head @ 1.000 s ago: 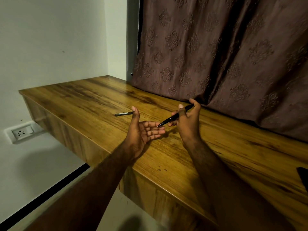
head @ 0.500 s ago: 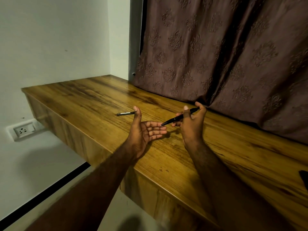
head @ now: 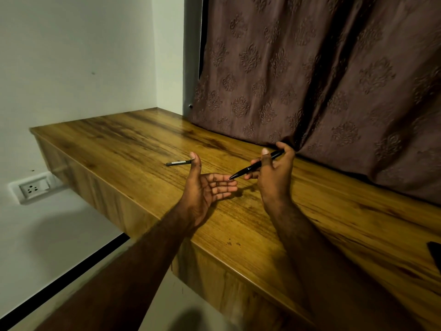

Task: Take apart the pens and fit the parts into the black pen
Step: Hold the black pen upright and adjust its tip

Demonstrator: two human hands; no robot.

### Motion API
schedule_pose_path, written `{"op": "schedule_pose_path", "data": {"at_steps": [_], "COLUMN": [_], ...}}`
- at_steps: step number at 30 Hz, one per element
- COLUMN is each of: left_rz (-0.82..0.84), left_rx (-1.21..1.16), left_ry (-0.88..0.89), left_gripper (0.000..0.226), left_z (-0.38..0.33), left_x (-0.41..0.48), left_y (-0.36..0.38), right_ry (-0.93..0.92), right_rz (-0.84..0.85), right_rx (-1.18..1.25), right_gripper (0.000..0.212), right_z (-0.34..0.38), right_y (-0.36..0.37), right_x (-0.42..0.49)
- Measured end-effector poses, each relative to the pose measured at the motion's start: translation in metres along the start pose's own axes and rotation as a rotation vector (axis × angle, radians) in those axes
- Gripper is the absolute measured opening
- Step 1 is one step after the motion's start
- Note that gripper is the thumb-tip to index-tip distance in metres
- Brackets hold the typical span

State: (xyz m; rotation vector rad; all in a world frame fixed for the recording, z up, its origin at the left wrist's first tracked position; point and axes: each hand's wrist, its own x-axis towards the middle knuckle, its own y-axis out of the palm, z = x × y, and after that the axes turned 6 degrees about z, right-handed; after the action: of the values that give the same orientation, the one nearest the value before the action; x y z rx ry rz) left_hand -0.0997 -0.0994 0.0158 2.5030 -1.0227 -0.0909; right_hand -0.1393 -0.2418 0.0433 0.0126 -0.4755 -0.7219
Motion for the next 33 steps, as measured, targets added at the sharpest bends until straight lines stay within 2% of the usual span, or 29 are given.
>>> {"op": "schedule_pose_path", "data": {"at_steps": [15, 19, 22, 27, 33], "left_rz": [-0.017, -0.019, -0.016, -0.016, -0.019], "left_rx": [0.012, 0.02, 0.02, 0.024, 0.019], "left_ry": [-0.009, -0.007, -0.007, -0.003, -0.006], "left_gripper": [0.104, 0.104, 0.104, 0.106, 0.103], "left_z": [0.0012, 0.002, 0.0022, 0.0018, 0.0031], "left_x": [0.0007, 0.0012, 0.0013, 0.0012, 0.0027], "left_y": [-0.0004, -0.0011, -0.0012, -0.0008, -0.0023], "right_ry": [-0.064, -0.073, -0.085, -0.085, -0.096], "right_rz": [0.01, 0.03, 0.034, 0.025, 0.004], "right_rx": [-0.099, -0.107, -0.122, -0.115, -0.058], "right_gripper": [0.033, 0.039, 0.031, 0.04, 0.034], "right_z": [0.0058, 0.0059, 0.0057, 0.0065, 0.0088], "right_y": [0.0014, 0.0016, 0.0015, -0.0001, -0.0007], "right_x": [-0.0038, -0.0049, -0.0048, -0.0044, -0.0031]}}
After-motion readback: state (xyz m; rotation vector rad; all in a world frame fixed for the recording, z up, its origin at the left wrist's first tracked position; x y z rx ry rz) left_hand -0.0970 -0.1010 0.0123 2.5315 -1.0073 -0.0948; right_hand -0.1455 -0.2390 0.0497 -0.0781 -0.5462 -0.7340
